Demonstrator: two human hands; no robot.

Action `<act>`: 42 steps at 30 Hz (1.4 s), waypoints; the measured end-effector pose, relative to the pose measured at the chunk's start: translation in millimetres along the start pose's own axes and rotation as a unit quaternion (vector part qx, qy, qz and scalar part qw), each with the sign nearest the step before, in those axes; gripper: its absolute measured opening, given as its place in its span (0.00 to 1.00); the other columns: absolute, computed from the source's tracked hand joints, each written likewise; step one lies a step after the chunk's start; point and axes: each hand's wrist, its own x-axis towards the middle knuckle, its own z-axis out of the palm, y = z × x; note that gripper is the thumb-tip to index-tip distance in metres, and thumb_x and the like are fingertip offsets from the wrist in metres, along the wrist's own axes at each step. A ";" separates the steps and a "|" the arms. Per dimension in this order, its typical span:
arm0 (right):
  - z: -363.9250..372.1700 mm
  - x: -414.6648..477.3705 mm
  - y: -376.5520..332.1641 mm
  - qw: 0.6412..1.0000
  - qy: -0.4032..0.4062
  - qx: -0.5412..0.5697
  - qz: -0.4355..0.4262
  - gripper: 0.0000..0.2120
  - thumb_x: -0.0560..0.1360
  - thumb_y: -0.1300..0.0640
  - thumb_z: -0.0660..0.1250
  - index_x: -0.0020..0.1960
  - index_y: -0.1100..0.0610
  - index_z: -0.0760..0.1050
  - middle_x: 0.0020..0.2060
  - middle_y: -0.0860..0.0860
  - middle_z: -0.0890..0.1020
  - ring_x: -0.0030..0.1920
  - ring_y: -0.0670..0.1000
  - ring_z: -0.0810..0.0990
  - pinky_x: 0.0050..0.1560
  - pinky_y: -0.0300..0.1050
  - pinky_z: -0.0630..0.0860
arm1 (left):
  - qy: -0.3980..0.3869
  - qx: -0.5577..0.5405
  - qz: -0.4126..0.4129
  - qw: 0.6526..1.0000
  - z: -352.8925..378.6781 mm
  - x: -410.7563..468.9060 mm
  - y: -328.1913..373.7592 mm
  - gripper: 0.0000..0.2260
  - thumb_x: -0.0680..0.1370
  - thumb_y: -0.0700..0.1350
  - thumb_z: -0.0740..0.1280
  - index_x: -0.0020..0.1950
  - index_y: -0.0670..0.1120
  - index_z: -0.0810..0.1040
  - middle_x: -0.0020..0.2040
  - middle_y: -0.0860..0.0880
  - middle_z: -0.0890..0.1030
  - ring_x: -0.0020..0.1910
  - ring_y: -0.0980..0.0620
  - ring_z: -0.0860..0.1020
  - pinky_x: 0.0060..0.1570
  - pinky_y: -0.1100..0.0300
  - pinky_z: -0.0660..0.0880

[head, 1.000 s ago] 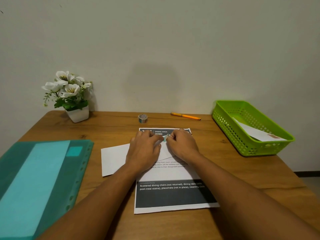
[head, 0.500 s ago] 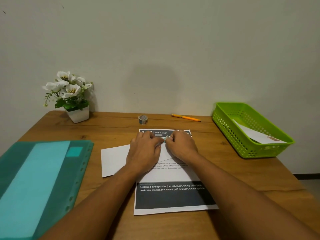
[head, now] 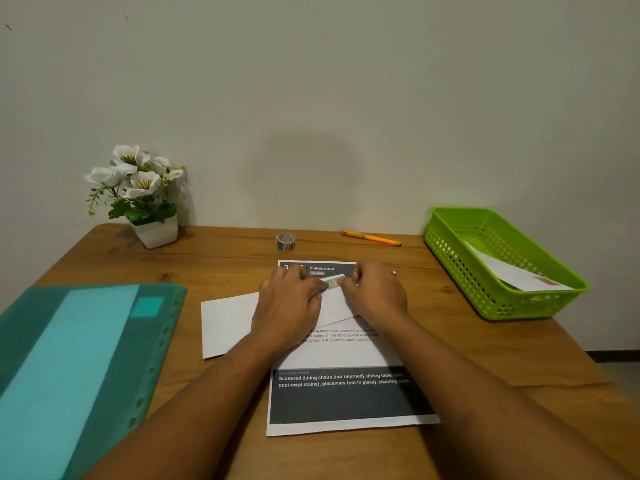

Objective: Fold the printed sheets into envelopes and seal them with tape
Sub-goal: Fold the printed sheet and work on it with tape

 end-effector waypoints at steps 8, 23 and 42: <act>11.9 -10.2 8.0 0.960 0.043 -0.054 -0.272 0.09 0.81 0.60 0.66 0.57 0.54 0.84 0.51 0.50 0.84 0.51 0.56 0.79 0.48 0.52 0.76 | -0.002 0.007 -0.003 1.000 0.8 -0.6 -0.2 0.15 0.83 0.52 0.60 0.67 0.58 0.79 0.63 0.53 0.75 0.61 0.50 0.69 0.60 0.50 0.69; 7.7 -22.2 18.1 0.942 0.016 -0.099 -0.320 0.16 0.83 0.53 0.58 0.65 0.50 0.80 0.58 0.49 0.82 0.52 0.53 0.76 0.51 0.49 0.75 | -0.113 0.081 0.014 0.990 3.1 2.7 0.9 0.24 0.86 0.52 0.47 0.83 0.50 0.54 0.84 0.51 0.54 0.82 0.49 0.50 0.79 0.43 0.47; 7.6 -29.9 22.5 0.954 0.001 -0.061 -0.294 0.16 0.83 0.53 0.59 0.67 0.49 0.79 0.60 0.49 0.80 0.56 0.53 0.74 0.55 0.52 0.74 | -0.130 0.083 0.015 0.988 -0.1 3.1 3.2 0.25 0.87 0.52 0.47 0.84 0.51 0.52 0.84 0.51 0.52 0.83 0.49 0.48 0.80 0.43 0.46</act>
